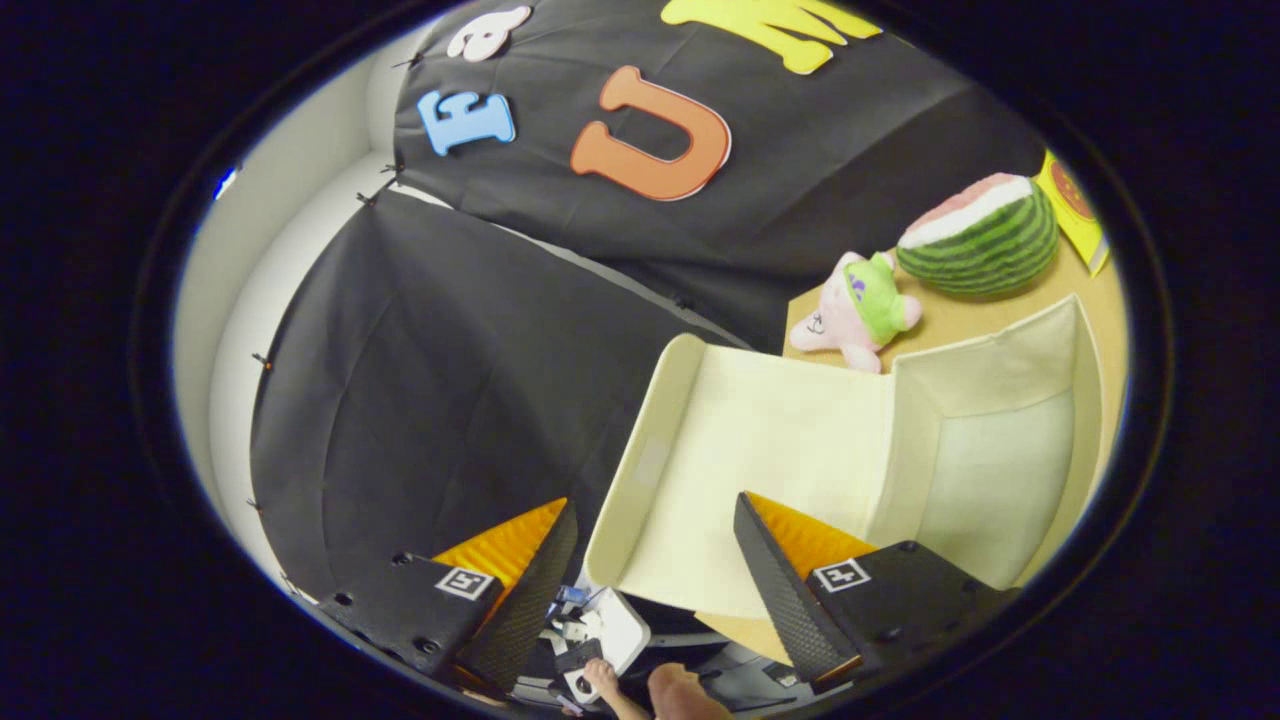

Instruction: Open the storage box then place both shoes into the box .Put the left shoe in first, then the right shoe, with the right side of both shoes facing outward in a uniform manner.

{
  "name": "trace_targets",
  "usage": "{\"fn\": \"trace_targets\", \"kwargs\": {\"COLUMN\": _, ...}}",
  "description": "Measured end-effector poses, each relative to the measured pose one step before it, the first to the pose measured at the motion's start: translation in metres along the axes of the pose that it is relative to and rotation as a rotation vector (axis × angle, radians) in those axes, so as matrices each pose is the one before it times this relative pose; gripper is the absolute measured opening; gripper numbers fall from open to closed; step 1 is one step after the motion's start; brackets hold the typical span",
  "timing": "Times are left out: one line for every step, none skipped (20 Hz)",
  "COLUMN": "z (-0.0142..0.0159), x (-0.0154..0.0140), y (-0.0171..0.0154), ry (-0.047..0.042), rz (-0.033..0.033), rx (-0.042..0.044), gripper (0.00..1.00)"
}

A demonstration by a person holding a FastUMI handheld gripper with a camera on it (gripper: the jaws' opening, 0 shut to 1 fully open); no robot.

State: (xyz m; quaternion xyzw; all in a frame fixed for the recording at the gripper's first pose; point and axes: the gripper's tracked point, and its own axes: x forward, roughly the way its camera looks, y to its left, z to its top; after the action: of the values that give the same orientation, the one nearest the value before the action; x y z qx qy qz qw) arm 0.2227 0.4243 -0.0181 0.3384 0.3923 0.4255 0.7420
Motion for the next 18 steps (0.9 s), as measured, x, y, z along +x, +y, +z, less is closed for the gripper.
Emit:
{"fn": "trace_targets", "kwargs": {"z": -0.00285, "x": 0.00323, "y": -0.00275, "ry": 0.00775, "rz": -0.01414, "rx": 0.00710, "gripper": 1.00}}
{"fn": "trace_targets", "kwargs": {"z": -0.00364, "x": -0.00331, "y": -0.00445, "ry": 0.00533, "rz": -0.02111, "rx": -0.00258, "gripper": 1.00}}
{"fn": "trace_targets", "kwargs": {"z": -0.00134, "x": -0.00226, "y": -0.00393, "ry": 0.00197, "rz": -0.01545, "rx": -0.01114, "gripper": 1.00}}
{"fn": "trace_targets", "kwargs": {"z": -0.00095, "x": -0.00422, "y": -0.00625, "ry": -0.00070, "rz": -0.02546, "rx": -0.01143, "gripper": 1.00}}
{"fn": "trace_targets", "kwargs": {"z": 0.00049, "x": -0.00367, "y": -0.00442, "ry": -0.00204, "rz": -0.01199, "rx": -0.00178, "gripper": 1.00}}
{"fn": "trace_targets", "kwargs": {"z": -0.00266, "x": -0.00316, "y": -0.00418, "ry": 0.00647, "rz": -0.01704, "rx": -0.00089, "gripper": 1.00}}
{"fn": "trace_targets", "kwargs": {"z": -0.00253, "x": -0.00429, "y": -0.00670, "ry": 0.00836, "rz": -0.01818, "rx": -0.00826, "gripper": 1.00}}
{"fn": "trace_targets", "kwargs": {"z": -0.00178, "x": -0.00450, "y": -0.00659, "ry": 0.00460, "rz": -0.02159, "rx": -0.01954, "gripper": 1.00}}
{"fn": "trace_targets", "kwargs": {"z": 0.00019, "x": -0.00474, "y": -0.00989, "ry": -0.00016, "rz": -0.03266, "rx": -0.02479, "gripper": 1.00}}
{"fn": "trace_targets", "kwargs": {"z": 0.00056, "x": -0.00583, "y": -0.01159, "ry": -0.00322, "rz": -0.03817, "rx": -0.02421, "gripper": 1.00}}
{"fn": "trace_targets", "kwargs": {"z": 0.00164, "x": -0.00468, "y": -0.01523, "ry": -0.00443, "rz": -0.04860, "rx": -0.00697, "gripper": 1.00}}
{"fn": "trace_targets", "kwargs": {"z": 0.00039, "x": -0.00434, "y": -0.01274, "ry": -0.00458, "rz": -0.03385, "rx": -0.00247, "gripper": 1.00}}
{"fn": "trace_targets", "kwargs": {"z": 0.00066, "x": -0.00323, "y": -0.00861, "ry": 0.00458, "rz": -0.01672, "rx": -0.00145, "gripper": 1.00}}
{"fn": "trace_targets", "kwargs": {"z": -0.00101, "x": -0.00565, "y": -0.01112, "ry": 0.01043, "rz": -0.02301, "rx": -0.00047, "gripper": 1.00}}
{"fn": "trace_targets", "kwargs": {"z": 0.00129, "x": -0.00435, "y": -0.01369, "ry": 0.00134, "rz": -0.02955, "rx": -0.00619, "gripper": 1.00}}
{"fn": "trace_targets", "kwargs": {"z": 0.00110, "x": -0.00494, "y": -0.01540, "ry": 0.00467, "rz": -0.03785, "rx": -0.00695, "gripper": 1.00}}
{"fn": "trace_targets", "kwargs": {"z": -0.00064, "x": -0.00640, "y": -0.01587, "ry": 0.00446, "rz": -0.03076, "rx": -0.00948, "gripper": 1.00}}
{"fn": "trace_targets", "kwargs": {"z": -0.00468, "x": -0.00588, "y": -0.02017, "ry": 0.02075, "rz": -0.04379, "rx": -0.01612, "gripper": 1.00}}
